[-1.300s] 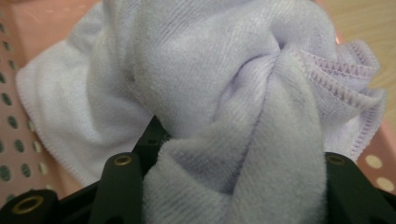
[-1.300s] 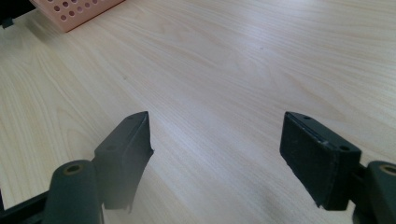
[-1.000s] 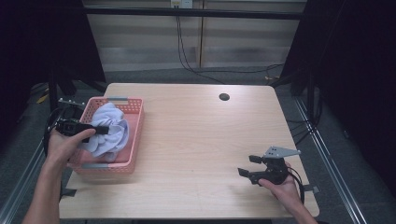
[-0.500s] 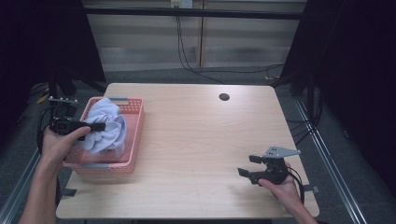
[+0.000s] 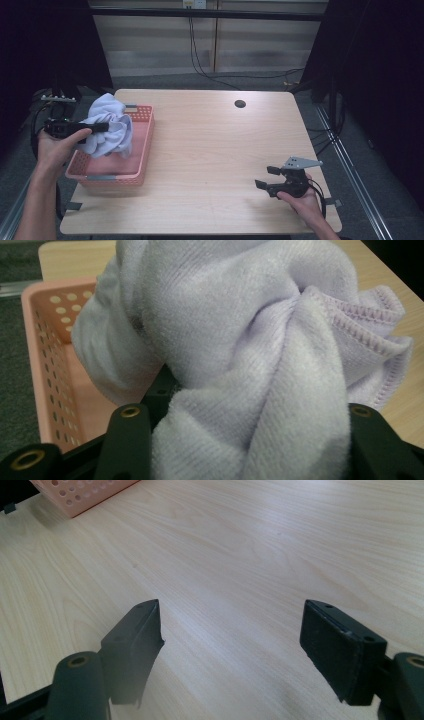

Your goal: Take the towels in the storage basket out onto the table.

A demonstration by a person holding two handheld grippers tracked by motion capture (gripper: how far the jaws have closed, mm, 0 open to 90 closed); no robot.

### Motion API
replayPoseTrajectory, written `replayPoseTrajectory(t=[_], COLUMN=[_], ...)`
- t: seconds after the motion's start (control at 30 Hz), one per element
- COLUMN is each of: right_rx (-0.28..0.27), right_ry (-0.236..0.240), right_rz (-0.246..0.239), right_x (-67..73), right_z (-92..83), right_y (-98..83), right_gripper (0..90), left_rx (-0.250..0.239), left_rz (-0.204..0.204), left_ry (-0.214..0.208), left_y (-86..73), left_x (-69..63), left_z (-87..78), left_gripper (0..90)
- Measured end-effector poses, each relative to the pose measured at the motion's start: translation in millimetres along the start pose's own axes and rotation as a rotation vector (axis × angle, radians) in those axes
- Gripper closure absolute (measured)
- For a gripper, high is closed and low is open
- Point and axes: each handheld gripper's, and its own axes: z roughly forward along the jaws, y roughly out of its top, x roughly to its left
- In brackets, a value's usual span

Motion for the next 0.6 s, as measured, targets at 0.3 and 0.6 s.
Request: replayPoseTrajectory(t=[0.3,0.6], right_rx=[0.001,-0.001], right_ry=[0.000,0.001], right_rz=[0.002,0.003], right_x=[-0.3,-0.3], right_z=[0.5,0.2], right_y=[0.1,0.2], right_gripper=[24.7,24.7], left_rx=[-0.031,-0.089], left_rz=[0.030,0.055], left_ry=[0.001,-0.006], left_y=[14.1,29.8], left_x=[-10.3,-26.0], left_z=[-17.5,-38.3], left_gripper=[47.5,47.2])
